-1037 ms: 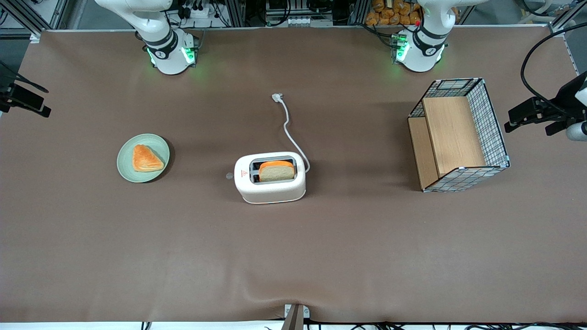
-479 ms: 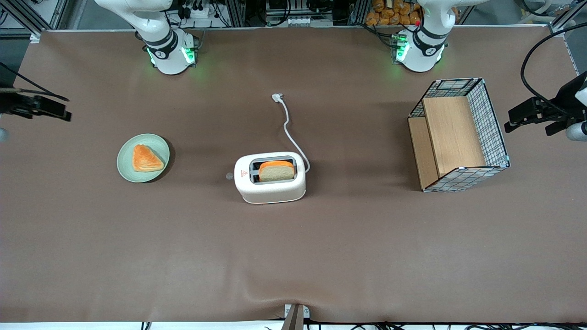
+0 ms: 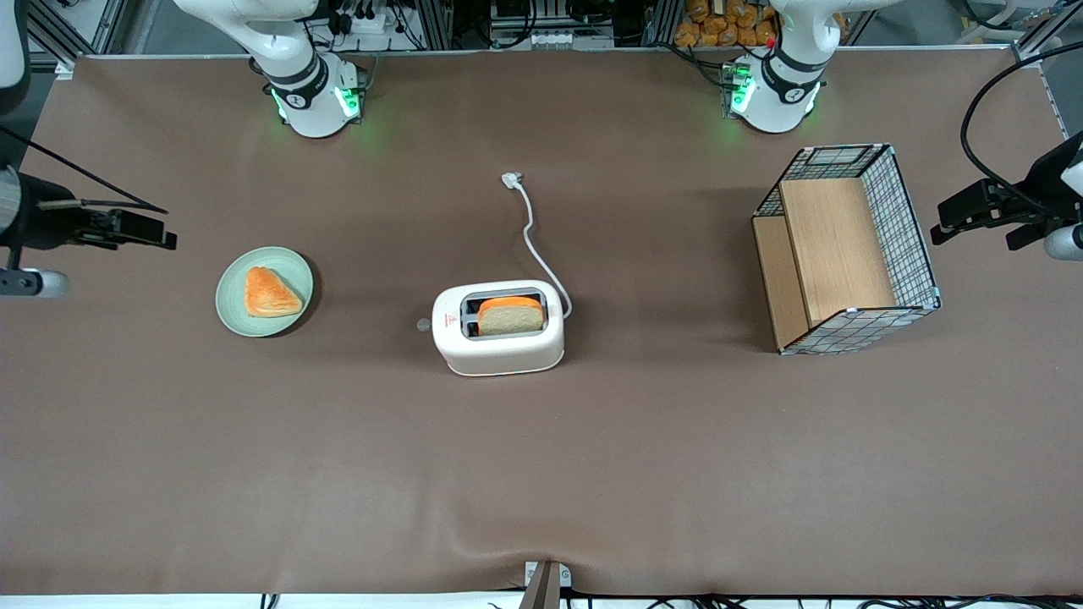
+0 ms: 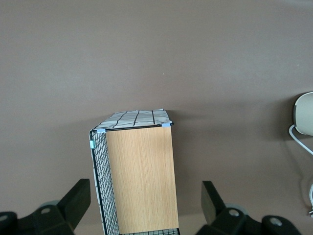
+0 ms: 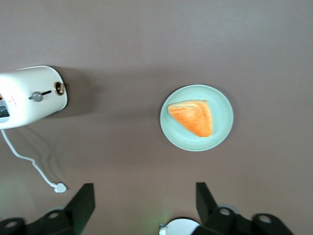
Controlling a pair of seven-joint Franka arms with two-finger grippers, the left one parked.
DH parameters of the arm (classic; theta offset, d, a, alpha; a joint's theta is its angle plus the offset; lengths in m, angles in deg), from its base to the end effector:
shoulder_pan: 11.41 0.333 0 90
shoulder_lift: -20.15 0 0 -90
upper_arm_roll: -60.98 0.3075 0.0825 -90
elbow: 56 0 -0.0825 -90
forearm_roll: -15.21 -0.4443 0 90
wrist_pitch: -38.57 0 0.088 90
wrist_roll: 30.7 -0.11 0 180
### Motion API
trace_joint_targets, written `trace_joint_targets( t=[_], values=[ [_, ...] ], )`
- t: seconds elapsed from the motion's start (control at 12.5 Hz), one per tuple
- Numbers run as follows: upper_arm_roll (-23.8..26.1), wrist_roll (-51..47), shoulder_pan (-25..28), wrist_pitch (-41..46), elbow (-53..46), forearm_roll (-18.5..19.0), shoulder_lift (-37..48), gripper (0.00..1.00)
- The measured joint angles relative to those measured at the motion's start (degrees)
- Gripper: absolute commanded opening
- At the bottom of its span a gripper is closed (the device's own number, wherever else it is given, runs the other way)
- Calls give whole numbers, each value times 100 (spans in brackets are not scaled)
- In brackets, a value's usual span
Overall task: Press toaster button with right arm
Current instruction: 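Swing the right gripper in past the green plate toward the toaster, then bring the closed right gripper against the toaster's side lever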
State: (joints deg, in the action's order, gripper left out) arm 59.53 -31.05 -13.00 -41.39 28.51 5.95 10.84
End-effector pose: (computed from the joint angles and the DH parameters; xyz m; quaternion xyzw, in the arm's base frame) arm 0.6394 -0.0129 0.5495 -0.9893 0.0250 0.1184 0.0814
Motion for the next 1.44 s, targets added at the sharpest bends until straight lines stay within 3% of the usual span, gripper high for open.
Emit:
trace_joint_targets(
  t=[0.16,0.24,1.04,1.44],
  values=[
    [16,1,117,-87,61,-196,-113,9],
    [23,1,190,-170,123,-290,-148,0],
    [109,-301,1220,-1947,1322,-1119,-354,0],
    [119,-618,1730,-3119,1892,-1958,-641,0]
  ],
)
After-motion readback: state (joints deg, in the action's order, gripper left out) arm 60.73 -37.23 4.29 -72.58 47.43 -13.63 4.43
